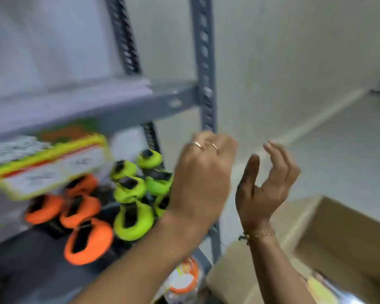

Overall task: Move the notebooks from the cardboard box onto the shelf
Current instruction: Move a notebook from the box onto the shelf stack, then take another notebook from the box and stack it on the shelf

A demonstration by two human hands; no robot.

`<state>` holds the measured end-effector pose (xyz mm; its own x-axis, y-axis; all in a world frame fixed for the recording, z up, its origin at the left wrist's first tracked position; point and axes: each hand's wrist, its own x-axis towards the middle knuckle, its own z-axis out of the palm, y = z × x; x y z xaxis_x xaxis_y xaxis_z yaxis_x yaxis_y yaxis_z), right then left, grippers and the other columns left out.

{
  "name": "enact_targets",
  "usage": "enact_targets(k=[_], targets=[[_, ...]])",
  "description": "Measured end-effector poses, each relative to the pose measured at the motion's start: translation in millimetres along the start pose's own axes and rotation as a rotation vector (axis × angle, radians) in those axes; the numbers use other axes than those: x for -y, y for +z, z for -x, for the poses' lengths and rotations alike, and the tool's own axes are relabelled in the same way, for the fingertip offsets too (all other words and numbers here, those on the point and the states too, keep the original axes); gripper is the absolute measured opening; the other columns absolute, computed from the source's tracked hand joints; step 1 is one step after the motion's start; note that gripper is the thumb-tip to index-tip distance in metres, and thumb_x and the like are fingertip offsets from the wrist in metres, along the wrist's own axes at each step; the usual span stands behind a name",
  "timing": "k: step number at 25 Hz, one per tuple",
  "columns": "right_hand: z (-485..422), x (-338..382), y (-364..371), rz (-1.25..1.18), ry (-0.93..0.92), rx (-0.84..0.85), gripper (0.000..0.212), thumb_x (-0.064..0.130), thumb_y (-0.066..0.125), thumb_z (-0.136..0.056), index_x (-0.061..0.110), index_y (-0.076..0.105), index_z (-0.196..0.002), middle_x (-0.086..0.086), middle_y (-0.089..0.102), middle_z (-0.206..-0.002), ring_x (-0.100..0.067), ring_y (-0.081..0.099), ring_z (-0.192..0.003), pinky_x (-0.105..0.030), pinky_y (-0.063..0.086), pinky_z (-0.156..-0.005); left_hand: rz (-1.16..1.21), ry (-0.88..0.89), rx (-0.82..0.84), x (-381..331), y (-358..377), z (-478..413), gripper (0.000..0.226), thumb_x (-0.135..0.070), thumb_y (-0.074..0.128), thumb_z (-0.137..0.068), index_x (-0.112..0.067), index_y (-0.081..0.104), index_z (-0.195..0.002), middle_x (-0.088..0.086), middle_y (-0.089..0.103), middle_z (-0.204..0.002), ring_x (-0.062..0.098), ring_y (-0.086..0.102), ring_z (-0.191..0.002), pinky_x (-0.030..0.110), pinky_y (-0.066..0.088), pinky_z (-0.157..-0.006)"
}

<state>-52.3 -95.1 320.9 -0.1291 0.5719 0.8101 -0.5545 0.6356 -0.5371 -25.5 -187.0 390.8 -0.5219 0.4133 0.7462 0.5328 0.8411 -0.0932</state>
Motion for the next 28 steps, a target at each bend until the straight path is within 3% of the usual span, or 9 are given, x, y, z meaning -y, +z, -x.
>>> enact_targets(k=[2, 3, 5, 8, 10, 12, 17, 23, 28], targets=[[60, -91, -59, 0.288, 0.399, 0.131, 0.034, 0.01, 0.049, -0.088, -0.007, 0.055, -0.116, -0.029, 0.06, -0.117, -0.028, 0.047, -0.114, -0.031, 0.037, -0.1, 0.457, -0.134, 0.386, -60, 92, 32, 0.038, -0.021, 0.038, -0.082, -0.01, 0.072, -0.094, 0.009, 0.075, -0.096, 0.03, 0.067, -0.092, 0.036, 0.056, -0.081], [92, -134, -96, 0.448, 0.63, 0.178, 0.038, 0.008, 0.049, -0.085, -0.005, 0.052, -0.122, -0.027, 0.056, -0.125, -0.028, 0.044, -0.12, -0.03, 0.033, -0.101, 0.567, -0.24, 0.687, -90, 143, 57, 0.04, -0.022, 0.037, -0.084, -0.009, 0.072, -0.1, 0.011, 0.074, -0.105, 0.03, 0.066, -0.099, 0.036, 0.055, -0.086], [155, -194, -178, 0.778, 1.064, 0.248, 0.047, 0.004, 0.049, -0.085, 0.0, 0.042, -0.131, -0.022, 0.047, -0.138, -0.032, 0.039, -0.129, -0.036, 0.031, -0.106, 0.588, -0.357, 1.267, -140, 235, 125, 0.033, -0.018, 0.048, -0.09, -0.007, 0.064, -0.116, 0.015, 0.066, -0.123, 0.029, 0.06, -0.113, 0.035, 0.049, -0.094], [225, -237, -281, 1.195, 1.655, 0.374, 0.058, 0.019, 0.049, -0.088, -0.002, 0.028, -0.138, -0.022, 0.031, -0.147, -0.036, 0.027, -0.136, -0.045, 0.026, -0.112, 0.389, -0.379, 1.642, -200, 323, 240, 0.039, -0.011, 0.051, -0.087, -0.003, 0.052, -0.125, 0.018, 0.055, -0.134, 0.031, 0.054, -0.122, 0.036, 0.046, -0.1], [252, -239, -310, 1.24, 1.836, 0.421, 0.07, 0.028, 0.051, -0.09, -0.002, 0.016, -0.143, -0.02, 0.022, -0.152, -0.034, 0.021, -0.139, -0.045, 0.023, -0.114, 0.246, -0.514, 1.653, -212, 347, 292, 0.047, -0.012, 0.05, -0.087, -0.001, 0.042, -0.131, 0.018, 0.049, -0.138, 0.032, 0.049, -0.127, 0.037, 0.043, -0.104], [268, -239, -318, 1.197, 1.814, 0.422, 0.072, 0.03, 0.051, -0.091, 0.001, 0.013, -0.144, -0.018, 0.027, -0.149, -0.034, 0.026, -0.135, -0.043, 0.029, -0.11, 0.223, -0.614, 1.604, -222, 361, 319, 0.052, -0.013, 0.053, -0.086, -0.001, 0.038, -0.134, 0.018, 0.046, -0.14, 0.032, 0.046, -0.129, 0.037, 0.041, -0.107], [267, -255, -335, 1.114, 1.888, 0.175, 0.057, 0.026, 0.059, -0.087, 0.008, 0.033, -0.134, -0.016, 0.036, -0.14, -0.035, 0.034, -0.128, -0.046, 0.033, -0.107, 0.199, -0.795, 1.502, -238, 375, 322, 0.051, -0.015, 0.064, -0.078, -0.004, 0.047, -0.125, 0.021, 0.05, -0.132, 0.038, 0.05, -0.122, 0.043, 0.045, -0.101], [256, -254, -330, 1.081, 1.866, 0.03, 0.037, 0.005, 0.055, -0.083, 0.005, 0.043, -0.118, -0.019, 0.041, -0.131, -0.036, 0.04, -0.122, -0.049, 0.035, -0.103, 0.281, -0.803, 1.624, -215, 379, 309, 0.047, -0.02, 0.07, -0.079, 0.0, 0.057, -0.119, 0.016, 0.057, -0.128, 0.035, 0.055, -0.115, 0.034, 0.048, -0.089], [219, -231, -305, 0.974, 1.812, -0.015, 0.037, 0.013, 0.057, -0.084, 0.003, 0.047, -0.118, -0.016, 0.041, -0.136, -0.034, 0.035, -0.128, -0.049, 0.03, -0.107, 0.462, -0.741, 1.303, -199, 331, 253, 0.033, -0.008, 0.062, -0.085, -0.005, 0.055, -0.117, 0.02, 0.062, -0.122, 0.036, 0.058, -0.111, 0.039, 0.048, -0.091]])
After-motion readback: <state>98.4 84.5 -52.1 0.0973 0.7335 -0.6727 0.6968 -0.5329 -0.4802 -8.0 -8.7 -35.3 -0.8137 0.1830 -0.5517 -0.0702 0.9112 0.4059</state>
